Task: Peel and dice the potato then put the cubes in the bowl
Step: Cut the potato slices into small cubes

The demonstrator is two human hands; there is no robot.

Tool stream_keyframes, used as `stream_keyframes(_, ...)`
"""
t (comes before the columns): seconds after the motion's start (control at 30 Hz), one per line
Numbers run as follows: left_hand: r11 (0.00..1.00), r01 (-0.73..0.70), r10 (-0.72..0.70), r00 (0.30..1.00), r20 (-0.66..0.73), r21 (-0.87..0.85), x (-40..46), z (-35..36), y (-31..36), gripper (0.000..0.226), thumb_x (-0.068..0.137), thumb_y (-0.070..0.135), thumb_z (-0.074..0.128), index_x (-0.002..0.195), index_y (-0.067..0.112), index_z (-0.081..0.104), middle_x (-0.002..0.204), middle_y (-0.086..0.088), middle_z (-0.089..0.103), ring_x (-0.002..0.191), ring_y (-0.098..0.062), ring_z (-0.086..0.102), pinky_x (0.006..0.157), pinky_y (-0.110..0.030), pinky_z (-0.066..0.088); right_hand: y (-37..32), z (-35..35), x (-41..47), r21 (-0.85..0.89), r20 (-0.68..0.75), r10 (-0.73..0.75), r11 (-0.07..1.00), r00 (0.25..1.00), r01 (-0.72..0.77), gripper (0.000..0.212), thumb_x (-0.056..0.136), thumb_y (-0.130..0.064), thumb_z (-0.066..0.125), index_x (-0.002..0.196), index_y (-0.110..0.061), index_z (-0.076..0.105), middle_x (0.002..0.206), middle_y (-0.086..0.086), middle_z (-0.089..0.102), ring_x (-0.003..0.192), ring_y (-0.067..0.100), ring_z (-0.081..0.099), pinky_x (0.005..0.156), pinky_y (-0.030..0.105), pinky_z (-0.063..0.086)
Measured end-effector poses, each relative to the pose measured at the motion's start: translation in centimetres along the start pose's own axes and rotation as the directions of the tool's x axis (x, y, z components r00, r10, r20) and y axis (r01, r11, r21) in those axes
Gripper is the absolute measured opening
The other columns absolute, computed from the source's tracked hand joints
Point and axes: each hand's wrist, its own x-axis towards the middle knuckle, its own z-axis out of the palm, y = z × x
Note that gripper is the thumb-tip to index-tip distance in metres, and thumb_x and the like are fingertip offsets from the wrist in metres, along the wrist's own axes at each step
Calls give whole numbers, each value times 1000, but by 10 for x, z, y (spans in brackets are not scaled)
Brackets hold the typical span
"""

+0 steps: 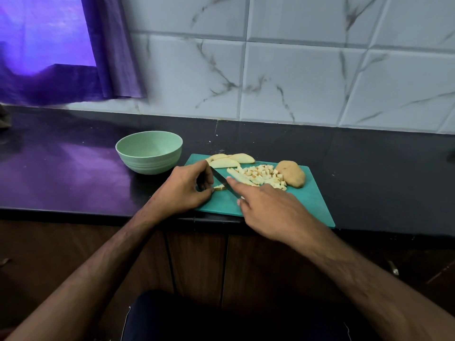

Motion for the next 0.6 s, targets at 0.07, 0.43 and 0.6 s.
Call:
stream_keyframes(0.07, 999, 19, -19, 1000, -6, -29, -1, -1, 1, 29, 79, 8, 80, 88, 19, 55, 76, 9, 67, 72, -11, 64, 66, -18, 48, 2, -1, -9, -1, 0, -4, 1000, 1000, 4, 55, 110, -37, 31, 160, -46, 9, 77, -10, 39, 66, 4, 37, 65, 34, 34)
stream_keyframes(0.43, 999, 48, -48, 999, 6, -23, -1, -1, 2, 31, 82, 11, 83, 88, 16, 53, 78, 7, 67, 72, -9, 63, 61, -18, 46, -8, 12, -3, -7, 27, -28, 1000, 999, 28, 57, 110, -33, 34, 161, -40, 11, 79, -7, 42, 68, 6, 41, 64, 33, 38)
stream_keyframes(0.6, 997, 76, -77, 997, -10, -21, -2, -1, 3, 32, 82, 12, 83, 86, 16, 52, 76, 7, 64, 67, -3, 59, 59, -13, 40, -6, -4, -1, -6, 10, -36, 999, 999, 36, 54, 110, -35, 32, 161, -43, 14, 77, -12, 33, 70, 7, 37, 71, 35, 33)
